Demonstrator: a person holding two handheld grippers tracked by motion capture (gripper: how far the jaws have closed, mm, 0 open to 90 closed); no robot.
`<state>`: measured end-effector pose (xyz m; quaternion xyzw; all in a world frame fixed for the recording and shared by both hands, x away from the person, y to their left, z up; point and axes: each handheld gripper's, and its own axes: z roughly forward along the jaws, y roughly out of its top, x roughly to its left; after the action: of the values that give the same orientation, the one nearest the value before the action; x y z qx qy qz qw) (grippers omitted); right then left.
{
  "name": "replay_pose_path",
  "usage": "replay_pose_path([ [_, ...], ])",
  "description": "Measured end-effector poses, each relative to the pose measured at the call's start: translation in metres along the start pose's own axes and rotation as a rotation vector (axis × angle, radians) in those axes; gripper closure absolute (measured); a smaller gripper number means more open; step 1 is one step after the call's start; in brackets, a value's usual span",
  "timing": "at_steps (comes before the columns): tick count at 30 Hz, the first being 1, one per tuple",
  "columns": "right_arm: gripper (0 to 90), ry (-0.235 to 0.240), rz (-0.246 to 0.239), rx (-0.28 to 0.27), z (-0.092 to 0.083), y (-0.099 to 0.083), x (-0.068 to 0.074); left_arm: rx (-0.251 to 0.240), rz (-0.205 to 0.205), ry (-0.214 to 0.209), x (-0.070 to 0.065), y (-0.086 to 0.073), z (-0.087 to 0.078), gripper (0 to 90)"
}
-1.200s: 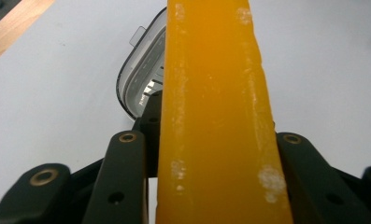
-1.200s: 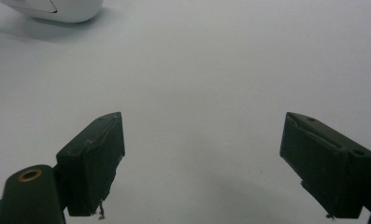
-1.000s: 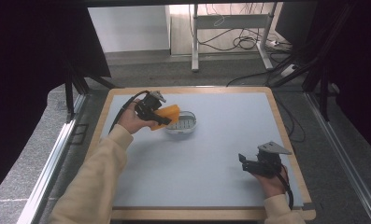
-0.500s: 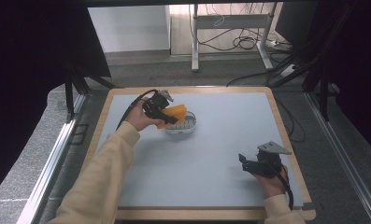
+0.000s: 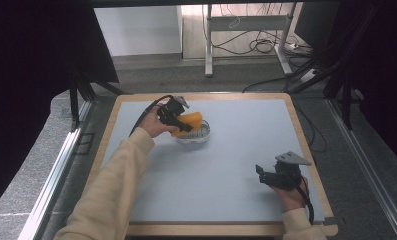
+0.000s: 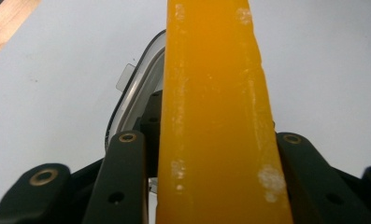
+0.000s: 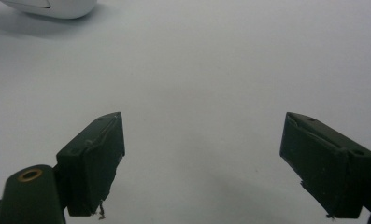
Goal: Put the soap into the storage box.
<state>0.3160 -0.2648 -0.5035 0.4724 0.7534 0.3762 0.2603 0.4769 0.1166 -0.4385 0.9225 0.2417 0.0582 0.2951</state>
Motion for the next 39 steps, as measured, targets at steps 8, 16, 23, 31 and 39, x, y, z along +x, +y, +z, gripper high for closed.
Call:
replay_pose_path([
  [8, 14.4, -0.003, 0.005, -0.001, 0.0, 0.0, -0.001, 0.015, 0.017, -0.022, 0.005, 0.004, 0.013, 61.4],
  [16, 14.4, -0.006, 0.005, -0.003, -0.001, 0.0, -0.002, 0.026, 0.035, -0.049, 0.008, 0.011, 0.026, 61.4],
  [23, 14.4, -0.006, 0.008, -0.004, -0.001, 0.0, -0.003, 0.038, 0.036, -0.085, 0.012, 0.009, 0.039, 61.4],
  [31, 14.5, -0.007, -0.001, -0.009, -0.001, 0.0, -0.001, -0.022, 0.054, -0.041, 0.017, 0.005, 0.038, 43.4],
  [39, 14.5, -0.007, -0.007, -0.006, -0.001, 0.0, 0.0, -0.054, 0.026, 0.117, 0.02, 0.002, 0.018, 20.9],
])
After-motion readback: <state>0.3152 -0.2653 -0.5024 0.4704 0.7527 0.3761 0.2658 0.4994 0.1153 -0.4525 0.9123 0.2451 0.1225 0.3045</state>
